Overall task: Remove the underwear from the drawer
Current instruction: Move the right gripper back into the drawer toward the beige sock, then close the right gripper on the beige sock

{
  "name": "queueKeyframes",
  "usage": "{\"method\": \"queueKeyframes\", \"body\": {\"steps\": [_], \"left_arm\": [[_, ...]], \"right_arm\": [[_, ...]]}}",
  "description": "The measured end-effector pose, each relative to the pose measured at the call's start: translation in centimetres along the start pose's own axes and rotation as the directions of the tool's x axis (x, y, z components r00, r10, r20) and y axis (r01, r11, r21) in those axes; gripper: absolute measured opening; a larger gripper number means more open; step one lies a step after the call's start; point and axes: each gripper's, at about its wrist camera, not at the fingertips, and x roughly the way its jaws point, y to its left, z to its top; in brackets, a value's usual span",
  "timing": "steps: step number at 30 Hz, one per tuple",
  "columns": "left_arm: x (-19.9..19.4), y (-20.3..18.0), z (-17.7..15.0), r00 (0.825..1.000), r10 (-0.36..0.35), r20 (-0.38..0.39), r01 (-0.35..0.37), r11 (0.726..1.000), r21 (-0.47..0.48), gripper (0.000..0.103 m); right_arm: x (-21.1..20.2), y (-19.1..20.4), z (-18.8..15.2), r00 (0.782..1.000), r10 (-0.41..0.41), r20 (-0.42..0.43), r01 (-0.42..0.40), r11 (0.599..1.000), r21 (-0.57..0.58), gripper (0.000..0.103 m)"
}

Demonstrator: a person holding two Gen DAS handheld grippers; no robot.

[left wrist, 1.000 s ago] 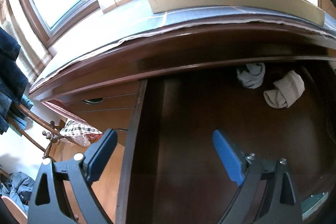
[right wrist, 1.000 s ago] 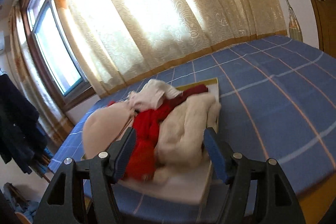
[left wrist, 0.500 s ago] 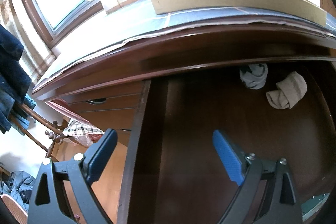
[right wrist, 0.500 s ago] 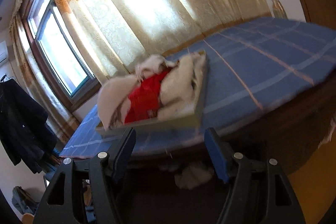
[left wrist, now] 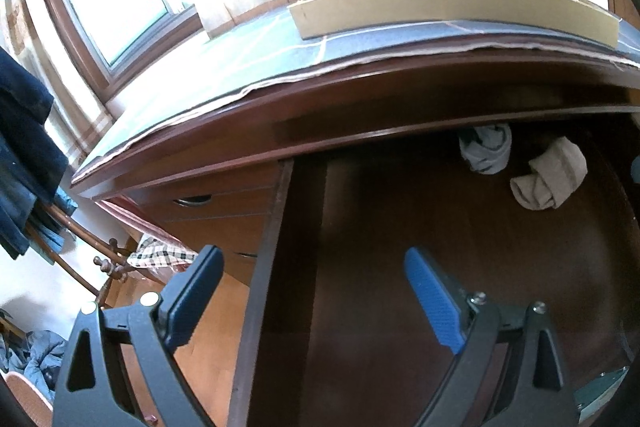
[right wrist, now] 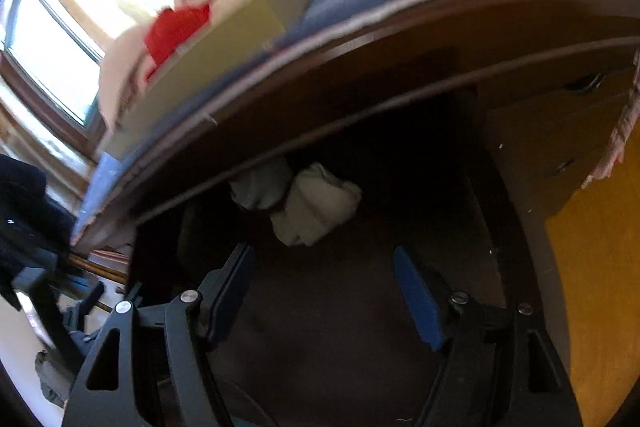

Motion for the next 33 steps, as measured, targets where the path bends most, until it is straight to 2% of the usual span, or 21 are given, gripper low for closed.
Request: {"method": "queueKeyframes", "body": {"steps": [4, 8, 11, 15, 16, 18, 19, 22, 23, 25, 27, 28, 30, 33], "left_arm": [[0.0, 0.0, 0.0, 1.0, 0.001, -0.005, -0.001, 1.0, 0.001, 0.094], [-0.1, 0.3, 0.0, 1.0, 0.001, 0.001, -0.001, 1.0, -0.007, 0.094], [0.1, 0.7, 0.1, 1.0, -0.026, -0.004, 0.026, 0.999, -0.027, 0.094], [0.1, 1.0, 0.1, 0.999, -0.044, -0.004, 0.044, 0.998, -0.037, 0.094], [0.1, 1.0, 0.1, 0.999, -0.043, -0.003, 0.043, 0.998, -0.035, 0.094], [0.0, 0.9, 0.1, 0.999, -0.042, -0.002, 0.042, 0.999, -0.033, 0.094], [0.1, 0.9, 0.1, 0.999, -0.042, -0.002, 0.042, 0.999, -0.032, 0.094], [0.1, 0.9, 0.1, 0.999, -0.041, -0.003, 0.041, 0.999, -0.031, 0.094], [0.1, 0.8, 0.1, 0.999, -0.04, -0.004, 0.04, 0.999, -0.028, 0.094], [0.1, 0.8, 0.1, 0.999, -0.04, -0.006, 0.04, 0.999, -0.026, 0.094], [0.1, 0.7, 0.0, 0.999, -0.042, -0.005, 0.042, 0.999, -0.03, 0.094], [0.1, 0.8, 0.0, 0.999, -0.044, -0.005, 0.043, 0.998, -0.035, 0.094], [0.2, 0.7, -0.1, 0.999, -0.044, -0.009, 0.044, 0.998, -0.034, 0.094], [0.2, 0.8, -0.1, 0.999, -0.049, -0.01, 0.049, 0.998, -0.036, 0.094]], "right_arm": [[2.2, 0.0, 0.3, 0.997, 0.026, -0.075, -0.021, 0.998, 0.059, 0.074], [3.6, 0.1, 1.0, 0.991, 0.001, -0.131, 0.014, 0.993, 0.114, 0.074], [4.1, 1.0, 1.2, 0.979, -0.002, -0.204, 0.011, 0.999, 0.044, 0.074], [3.8, 2.6, 2.2, 0.957, -0.035, -0.287, -0.01, 0.988, -0.153, 0.074], [3.8, 3.1, 2.3, 0.954, -0.052, -0.294, -0.014, 0.976, -0.218, 0.074], [4.5, 4.3, 2.1, 0.938, -0.097, -0.334, -0.044, 0.919, -0.391, 0.074], [4.9, 4.4, 1.9, 0.933, -0.111, -0.342, -0.054, 0.897, -0.439, 0.074], [5.9, 5.0, 1.4, 0.935, -0.145, -0.323, -0.067, 0.823, -0.564, 0.074], [6.3, 5.5, 1.3, 0.939, -0.166, -0.302, -0.064, 0.777, -0.627, 0.074], [6.8, 6.0, 1.3, 0.943, -0.187, -0.275, -0.062, 0.714, -0.697, 0.074], [7.1, 6.2, 1.3, 0.957, -0.176, -0.23, -0.048, 0.685, -0.727, 0.074], [7.3, 6.1, 1.2, 0.966, -0.156, -0.206, -0.045, 0.684, -0.728, 0.074], [7.8, 5.9, 1.2, 0.97, -0.14, -0.197, -0.048, 0.686, -0.726, 0.074], [8.8, 5.6, 1.4, 0.972, -0.176, -0.156, 0.009, 0.691, -0.723, 0.074]]}}
